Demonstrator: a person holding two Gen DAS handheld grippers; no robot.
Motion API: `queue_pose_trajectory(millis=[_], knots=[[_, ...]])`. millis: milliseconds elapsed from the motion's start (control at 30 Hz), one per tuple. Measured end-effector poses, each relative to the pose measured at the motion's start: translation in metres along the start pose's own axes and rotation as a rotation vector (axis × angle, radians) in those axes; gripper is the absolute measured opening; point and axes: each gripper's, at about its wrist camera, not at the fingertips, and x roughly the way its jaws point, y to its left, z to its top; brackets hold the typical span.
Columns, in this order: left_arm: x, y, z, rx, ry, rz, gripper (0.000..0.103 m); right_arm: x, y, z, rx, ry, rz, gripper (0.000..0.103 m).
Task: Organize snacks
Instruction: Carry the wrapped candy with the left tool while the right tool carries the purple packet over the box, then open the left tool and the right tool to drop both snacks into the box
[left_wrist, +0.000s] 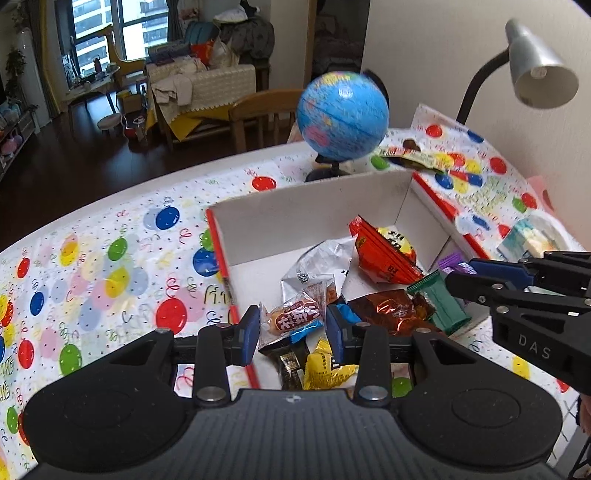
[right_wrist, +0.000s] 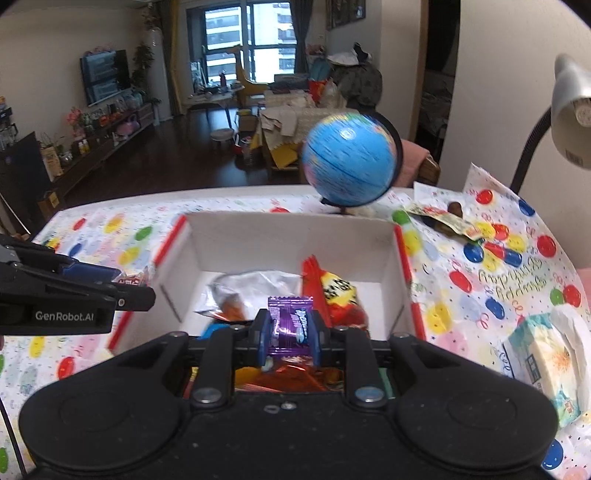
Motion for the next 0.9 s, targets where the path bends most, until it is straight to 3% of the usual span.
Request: queue_pose_trajectory(millis=[433, 733, 833, 900], knots=[[0.067, -0.02, 0.003, 0.045, 0.135, 0.003, 0.037, 0.051, -0.027, -0.013, 0.026, 0.108, -0.014, 0.02], [0.084, -0.024, -0.004, 0.057, 0.187, 0.011, 0.038, 0.061, -0.029, -0.022, 0.035, 0.144, 0.003, 0.023], [0.082, -0.025, -0.005, 0.063, 0.183, 0.003, 0.044, 0.059, -0.028, -0.023, 0.033, 0.141, 0.006, 0.026], [0.078, -0.026, -0.006, 0.061, 0.172, -0.008, 0.058, 0.057, -0.026, -0.023, 0.034, 0.137, 0.013, 0.028]])
